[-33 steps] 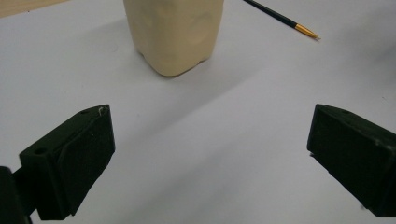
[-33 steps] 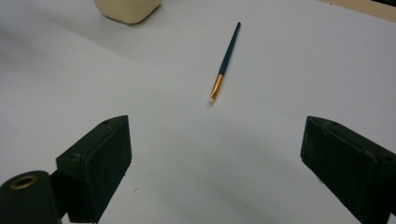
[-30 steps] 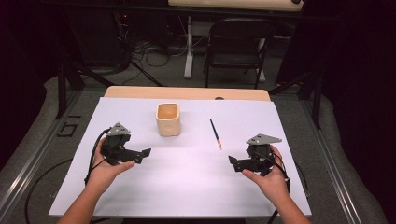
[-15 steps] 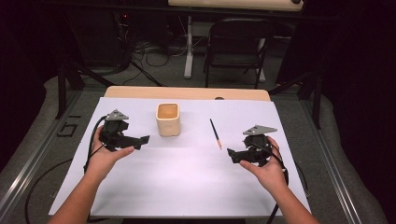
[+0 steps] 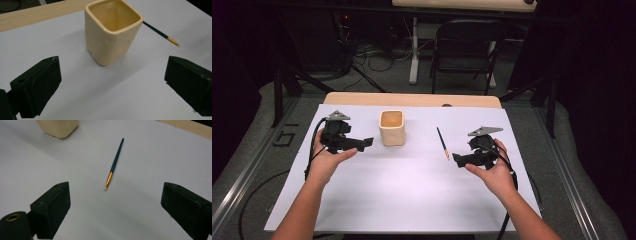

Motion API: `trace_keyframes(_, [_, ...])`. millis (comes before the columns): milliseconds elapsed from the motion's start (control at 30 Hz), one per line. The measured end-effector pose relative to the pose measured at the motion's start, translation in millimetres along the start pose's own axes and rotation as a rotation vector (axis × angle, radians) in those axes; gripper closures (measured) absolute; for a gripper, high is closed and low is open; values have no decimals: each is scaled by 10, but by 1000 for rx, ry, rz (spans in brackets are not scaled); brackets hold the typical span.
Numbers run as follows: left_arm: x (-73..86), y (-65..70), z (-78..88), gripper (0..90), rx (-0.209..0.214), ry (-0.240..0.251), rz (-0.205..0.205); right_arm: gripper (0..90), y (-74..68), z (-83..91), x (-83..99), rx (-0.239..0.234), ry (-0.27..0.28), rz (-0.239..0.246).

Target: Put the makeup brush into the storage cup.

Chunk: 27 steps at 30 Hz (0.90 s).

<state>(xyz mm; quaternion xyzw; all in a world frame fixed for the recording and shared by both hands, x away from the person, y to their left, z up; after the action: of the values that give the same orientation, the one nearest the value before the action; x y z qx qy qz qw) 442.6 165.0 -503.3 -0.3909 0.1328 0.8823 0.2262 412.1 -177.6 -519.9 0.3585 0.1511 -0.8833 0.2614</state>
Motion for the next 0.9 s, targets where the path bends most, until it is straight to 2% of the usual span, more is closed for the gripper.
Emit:
trace_keyframes(133, [23,-12,0,26,-2,-2,1,87,10,-47,-27,-4,-40,0])
trace_keyframes(233, [47,-24,-1,28,-11,1,3,87,15,-85,-45,-4,-37,3])
trace_keyframes(333, [79,-17,3,28,-18,-8,3,87,17,-133,-41,-5,-75,3])
trace_keyframes(400, [93,1,-3,28,-11,-10,2,87,17,-149,-42,-7,-78,4])
trace_keyframes(500, [113,20,1,28,-12,-16,-1,87,21,-170,-33,-5,-118,8])
trace_keyframes(700, [135,59,10,28,-3,-19,-7,93,43,-184,-42,0,-153,20])
trace_keyframes(900, [147,76,19,29,2,-20,-9,103,83,-198,-28,2,-194,12])
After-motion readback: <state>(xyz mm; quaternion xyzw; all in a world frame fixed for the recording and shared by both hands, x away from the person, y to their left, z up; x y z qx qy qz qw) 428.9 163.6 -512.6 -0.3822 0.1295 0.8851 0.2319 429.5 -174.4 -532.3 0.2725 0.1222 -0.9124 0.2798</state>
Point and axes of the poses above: each handheld gripper's, and its own axes: z roughly backward along the jaws, x roughly out of its underside, y roughly to its right, the point moved 9 cm from there along -z, roughly forward along the jaws, and after that the axes turned 7 degrees about -x, right-handed, at the moved point
